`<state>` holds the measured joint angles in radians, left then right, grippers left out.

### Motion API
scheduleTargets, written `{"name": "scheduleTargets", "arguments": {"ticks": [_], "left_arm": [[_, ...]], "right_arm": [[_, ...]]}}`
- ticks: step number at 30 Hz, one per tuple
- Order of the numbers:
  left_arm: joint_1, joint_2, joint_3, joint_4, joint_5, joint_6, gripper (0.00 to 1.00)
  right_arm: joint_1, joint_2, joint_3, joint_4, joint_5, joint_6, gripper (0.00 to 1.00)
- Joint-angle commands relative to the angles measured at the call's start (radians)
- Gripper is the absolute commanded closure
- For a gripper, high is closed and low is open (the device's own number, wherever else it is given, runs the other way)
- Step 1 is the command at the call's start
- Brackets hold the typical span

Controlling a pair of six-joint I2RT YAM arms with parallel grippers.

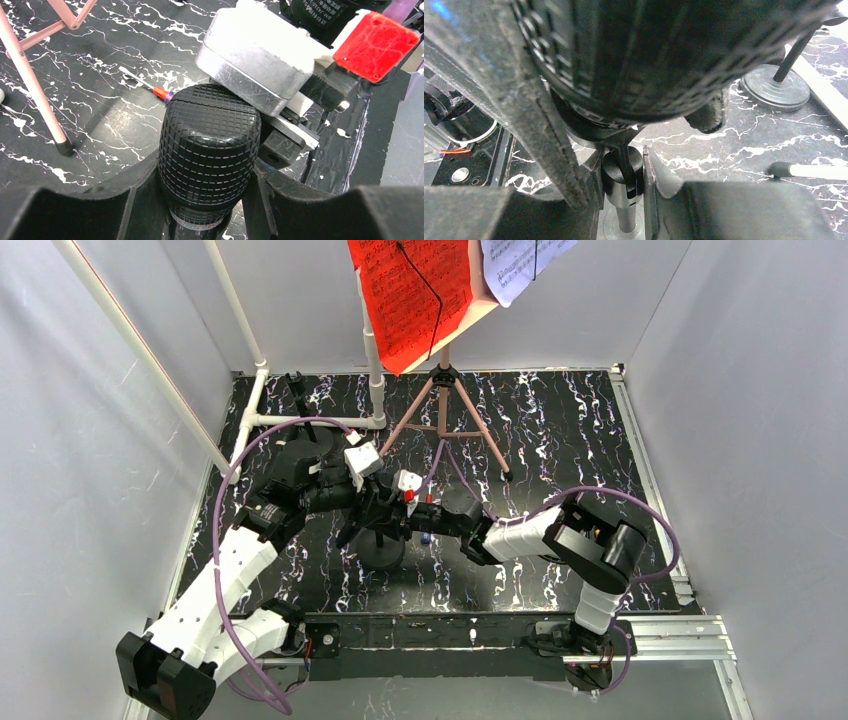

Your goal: Pack up the instrument practice props

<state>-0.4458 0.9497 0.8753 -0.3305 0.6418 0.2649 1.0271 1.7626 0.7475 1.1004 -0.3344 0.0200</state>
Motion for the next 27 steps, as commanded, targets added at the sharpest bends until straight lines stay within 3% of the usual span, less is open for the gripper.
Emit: {"name": "scheduleTargets", "arguments": {"ticks": [1,27], "left_arm": [[-0.020,-0.036,0.025,-0.017,0.107,-0.034,1.00],[-0.019,-0.093,0.182,0.162,0.117,-0.170,1.00]], "right_arm": [[-0.003,0.050,0.032,-0.038,0.015,0.012,0.99],[-0.009,0.219,-0.055,-0.078,0.023,-0.018,0.99]]}}
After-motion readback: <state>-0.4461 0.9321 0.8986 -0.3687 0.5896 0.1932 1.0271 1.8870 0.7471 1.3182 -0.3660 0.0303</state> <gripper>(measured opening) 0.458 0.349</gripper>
